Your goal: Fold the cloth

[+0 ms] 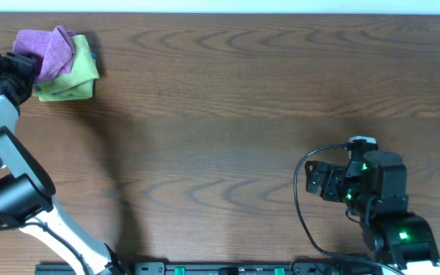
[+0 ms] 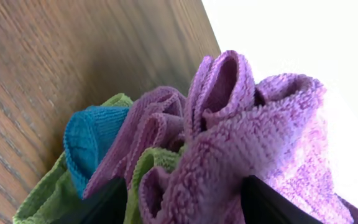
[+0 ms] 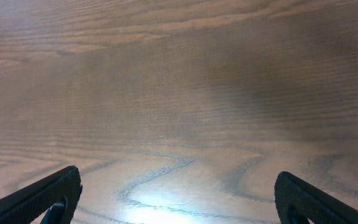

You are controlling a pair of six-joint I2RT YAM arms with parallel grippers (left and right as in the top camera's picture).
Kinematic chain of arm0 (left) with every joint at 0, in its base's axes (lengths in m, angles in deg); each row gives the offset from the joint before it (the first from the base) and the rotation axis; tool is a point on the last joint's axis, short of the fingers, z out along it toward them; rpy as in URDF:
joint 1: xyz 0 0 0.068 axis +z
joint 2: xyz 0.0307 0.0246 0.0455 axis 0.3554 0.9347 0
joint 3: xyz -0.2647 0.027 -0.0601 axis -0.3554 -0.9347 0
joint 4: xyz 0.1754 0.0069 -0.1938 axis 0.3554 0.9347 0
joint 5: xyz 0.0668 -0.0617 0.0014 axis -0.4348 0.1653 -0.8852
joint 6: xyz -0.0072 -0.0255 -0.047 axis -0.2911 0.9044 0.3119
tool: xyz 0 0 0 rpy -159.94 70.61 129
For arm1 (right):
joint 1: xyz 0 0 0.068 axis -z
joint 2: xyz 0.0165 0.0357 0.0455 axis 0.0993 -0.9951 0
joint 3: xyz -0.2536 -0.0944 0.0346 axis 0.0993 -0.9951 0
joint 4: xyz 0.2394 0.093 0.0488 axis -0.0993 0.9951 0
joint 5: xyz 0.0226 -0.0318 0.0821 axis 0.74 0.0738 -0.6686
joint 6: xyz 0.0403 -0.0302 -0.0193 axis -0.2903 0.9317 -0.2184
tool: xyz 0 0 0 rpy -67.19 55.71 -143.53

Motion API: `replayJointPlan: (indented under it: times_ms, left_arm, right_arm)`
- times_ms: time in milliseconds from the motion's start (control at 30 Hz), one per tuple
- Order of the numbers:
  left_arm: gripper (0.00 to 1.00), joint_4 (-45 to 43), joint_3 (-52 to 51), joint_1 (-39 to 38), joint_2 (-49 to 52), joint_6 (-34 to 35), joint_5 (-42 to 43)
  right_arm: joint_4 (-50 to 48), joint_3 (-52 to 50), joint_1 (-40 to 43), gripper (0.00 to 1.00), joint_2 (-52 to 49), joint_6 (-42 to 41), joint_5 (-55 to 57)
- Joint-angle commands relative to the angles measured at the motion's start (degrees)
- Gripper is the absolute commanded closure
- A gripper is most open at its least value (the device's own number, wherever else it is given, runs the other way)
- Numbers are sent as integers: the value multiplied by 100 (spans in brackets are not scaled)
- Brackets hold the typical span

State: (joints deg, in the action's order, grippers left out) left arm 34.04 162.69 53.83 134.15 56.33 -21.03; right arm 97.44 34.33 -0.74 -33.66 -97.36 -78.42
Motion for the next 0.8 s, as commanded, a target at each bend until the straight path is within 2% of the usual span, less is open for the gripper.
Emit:
replayJointPlan:
  times_ms: [0,433,767]
  left_arm:
    - [37,-39,219,46,72,-55,-39]
    - [27,243,514,343,-146,-81,168]
    - [26,487,514,490,-341,-129,173]
  right_arm:
    - [-9,-2,52,1,31,-61,59]
    - [-9,-2,52,1,31,-61,59]
    - [-9,-2,52,1,31,-61,59]
